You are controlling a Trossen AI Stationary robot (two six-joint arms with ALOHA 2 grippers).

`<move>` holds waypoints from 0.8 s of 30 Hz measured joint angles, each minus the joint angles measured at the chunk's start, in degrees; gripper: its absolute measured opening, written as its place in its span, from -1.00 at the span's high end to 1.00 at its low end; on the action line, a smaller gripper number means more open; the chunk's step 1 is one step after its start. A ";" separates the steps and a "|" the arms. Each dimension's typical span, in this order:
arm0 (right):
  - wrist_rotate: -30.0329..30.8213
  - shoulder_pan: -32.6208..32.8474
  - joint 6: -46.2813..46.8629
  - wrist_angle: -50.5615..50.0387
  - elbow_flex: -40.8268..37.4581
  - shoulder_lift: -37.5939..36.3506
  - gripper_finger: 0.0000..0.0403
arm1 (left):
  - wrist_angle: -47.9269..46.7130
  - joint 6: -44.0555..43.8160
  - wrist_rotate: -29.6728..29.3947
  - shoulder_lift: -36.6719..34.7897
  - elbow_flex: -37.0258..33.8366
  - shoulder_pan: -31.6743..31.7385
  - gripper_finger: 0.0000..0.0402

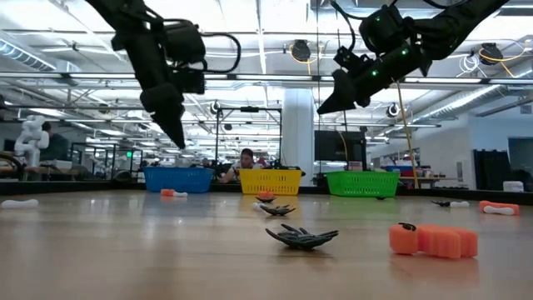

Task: Sort Halloween decoration
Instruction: Put the black spider toy into the blue bin

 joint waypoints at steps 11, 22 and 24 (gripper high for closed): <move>0.04 0.47 -0.65 -0.85 0.00 -0.21 1.00 | -14.82 -9.27 4.19 4.00 0.40 -6.98 0.61; 0.04 0.45 -1.32 -0.80 0.00 -0.20 1.00 | -13.92 -33.89 4.75 3.72 0.37 -37.09 0.17; 0.05 0.45 -1.61 -0.51 0.00 -0.21 1.00 | -10.60 -37.64 4.98 3.72 0.37 -42.52 0.17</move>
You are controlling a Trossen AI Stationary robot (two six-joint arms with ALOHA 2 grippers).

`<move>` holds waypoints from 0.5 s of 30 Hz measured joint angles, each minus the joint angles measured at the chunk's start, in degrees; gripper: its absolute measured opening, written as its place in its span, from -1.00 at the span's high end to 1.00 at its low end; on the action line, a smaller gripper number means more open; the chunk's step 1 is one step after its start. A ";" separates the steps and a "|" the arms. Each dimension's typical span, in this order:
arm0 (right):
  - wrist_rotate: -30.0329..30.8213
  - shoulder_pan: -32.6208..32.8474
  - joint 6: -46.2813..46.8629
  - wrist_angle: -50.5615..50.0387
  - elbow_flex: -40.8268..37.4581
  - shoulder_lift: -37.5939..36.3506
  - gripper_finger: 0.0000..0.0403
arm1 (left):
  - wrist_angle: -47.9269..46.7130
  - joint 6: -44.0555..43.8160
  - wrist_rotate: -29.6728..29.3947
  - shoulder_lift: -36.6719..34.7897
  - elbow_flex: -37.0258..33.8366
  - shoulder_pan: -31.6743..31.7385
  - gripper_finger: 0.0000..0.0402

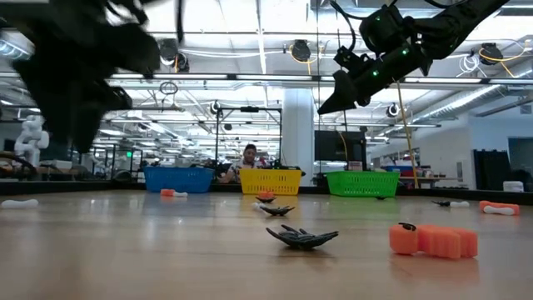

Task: Sort Halloween decoration
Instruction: Put the black spider toy into the blue bin

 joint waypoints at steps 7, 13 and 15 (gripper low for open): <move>-0.17 0.12 1.72 -0.16 0.00 0.02 1.00 | 16.45 -13.78 0.63 2.43 0.00 -12.47 0.17; -0.21 2.22 1.97 -2.02 0.00 0.04 1.00 | 24.50 -20.55 1.44 9.37 -0.04 -18.43 0.17; -0.22 3.09 1.97 -2.26 0.00 0.04 1.00 | 27.81 -21.83 1.45 11.46 -0.04 -19.71 0.17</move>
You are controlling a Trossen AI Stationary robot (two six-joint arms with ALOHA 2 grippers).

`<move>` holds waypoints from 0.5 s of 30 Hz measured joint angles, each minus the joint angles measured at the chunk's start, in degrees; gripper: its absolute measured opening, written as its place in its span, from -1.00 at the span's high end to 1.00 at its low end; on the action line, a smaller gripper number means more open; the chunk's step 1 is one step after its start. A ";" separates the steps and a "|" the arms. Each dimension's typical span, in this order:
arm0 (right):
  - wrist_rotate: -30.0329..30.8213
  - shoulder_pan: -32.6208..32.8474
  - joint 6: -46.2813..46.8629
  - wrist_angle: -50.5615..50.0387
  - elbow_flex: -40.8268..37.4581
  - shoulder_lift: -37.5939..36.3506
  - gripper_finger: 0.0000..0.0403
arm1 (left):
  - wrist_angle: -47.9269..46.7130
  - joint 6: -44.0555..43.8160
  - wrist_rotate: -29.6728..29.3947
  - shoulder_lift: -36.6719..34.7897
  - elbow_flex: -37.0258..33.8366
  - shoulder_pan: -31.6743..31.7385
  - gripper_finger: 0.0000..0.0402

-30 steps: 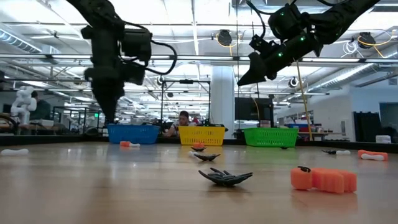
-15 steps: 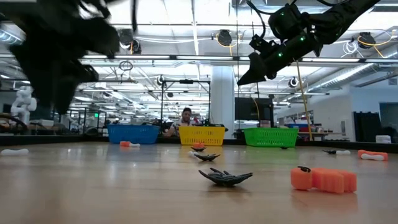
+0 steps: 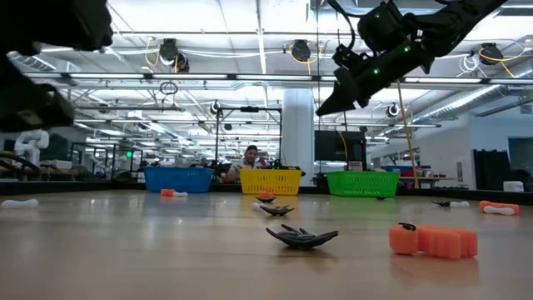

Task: Sort Halloween decoration
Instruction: Put the black spider toy into the blue bin

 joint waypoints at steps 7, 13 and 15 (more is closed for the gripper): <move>0.12 2.71 0.02 -1.28 0.00 0.00 1.00 | 2.42 -1.58 -0.11 5.28 0.62 -2.38 0.17; 0.28 4.50 0.02 -1.59 0.00 0.00 1.00 | -0.46 -1.55 -2.53 8.34 3.30 -4.94 0.17; 0.33 5.04 0.02 -1.65 0.00 0.00 1.00 | -1.57 -1.49 -3.81 9.00 4.38 -5.72 0.17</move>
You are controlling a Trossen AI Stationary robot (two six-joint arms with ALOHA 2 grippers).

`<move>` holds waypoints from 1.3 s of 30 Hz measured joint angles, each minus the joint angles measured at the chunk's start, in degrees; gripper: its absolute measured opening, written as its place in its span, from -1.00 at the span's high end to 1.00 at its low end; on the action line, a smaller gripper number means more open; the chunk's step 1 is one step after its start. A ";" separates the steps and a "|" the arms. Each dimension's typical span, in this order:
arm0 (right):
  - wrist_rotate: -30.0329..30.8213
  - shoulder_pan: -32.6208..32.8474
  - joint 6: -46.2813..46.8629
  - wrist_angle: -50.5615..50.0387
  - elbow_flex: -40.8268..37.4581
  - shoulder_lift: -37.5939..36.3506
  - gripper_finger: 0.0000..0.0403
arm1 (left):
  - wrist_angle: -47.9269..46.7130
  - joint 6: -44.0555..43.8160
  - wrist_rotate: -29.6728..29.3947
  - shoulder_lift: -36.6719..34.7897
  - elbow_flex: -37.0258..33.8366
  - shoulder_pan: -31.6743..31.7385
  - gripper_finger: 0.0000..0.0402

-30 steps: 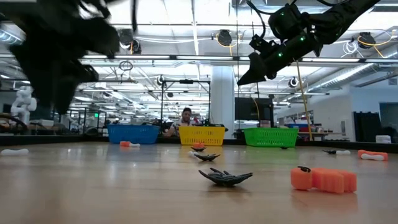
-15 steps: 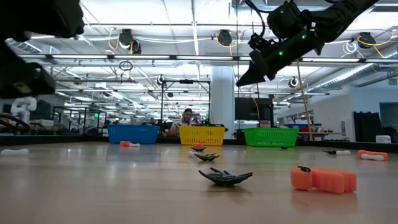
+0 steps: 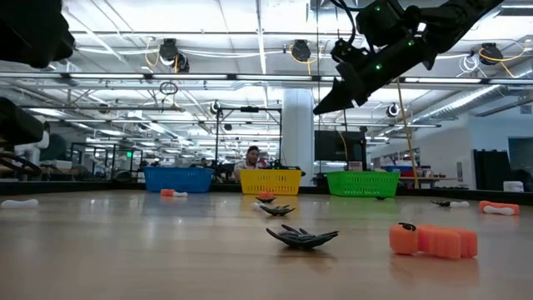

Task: Sort Halloween decoration
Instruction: Put the black spider toy into the blue bin

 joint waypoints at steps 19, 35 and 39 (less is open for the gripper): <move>0.13 1.20 -0.35 0.03 0.00 0.00 1.00 | -5.05 -0.52 -1.57 6.40 7.00 -2.64 0.17; 0.13 1.20 -0.42 0.02 0.00 0.00 1.00 | -12.37 0.70 -4.08 7.65 8.67 -2.69 0.51; 0.13 1.20 -0.42 0.00 0.00 0.00 1.00 | -13.34 2.59 -3.43 7.65 9.20 -2.34 0.67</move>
